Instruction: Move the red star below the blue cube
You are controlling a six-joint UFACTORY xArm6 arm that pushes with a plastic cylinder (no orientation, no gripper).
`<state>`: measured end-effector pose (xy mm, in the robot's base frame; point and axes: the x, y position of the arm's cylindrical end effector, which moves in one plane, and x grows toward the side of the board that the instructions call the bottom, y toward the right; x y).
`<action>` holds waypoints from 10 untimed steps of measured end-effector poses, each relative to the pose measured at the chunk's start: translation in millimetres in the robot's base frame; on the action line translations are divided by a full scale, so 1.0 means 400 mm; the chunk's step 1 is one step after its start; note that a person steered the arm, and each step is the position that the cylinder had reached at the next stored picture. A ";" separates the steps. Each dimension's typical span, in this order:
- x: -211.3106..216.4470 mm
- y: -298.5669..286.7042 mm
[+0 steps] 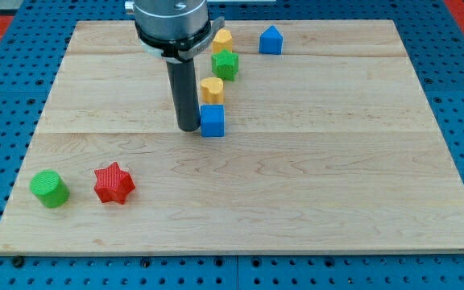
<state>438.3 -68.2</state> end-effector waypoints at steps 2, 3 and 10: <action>0.099 -0.392; 0.285 -0.401; 0.234 -0.004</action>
<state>532.0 -69.9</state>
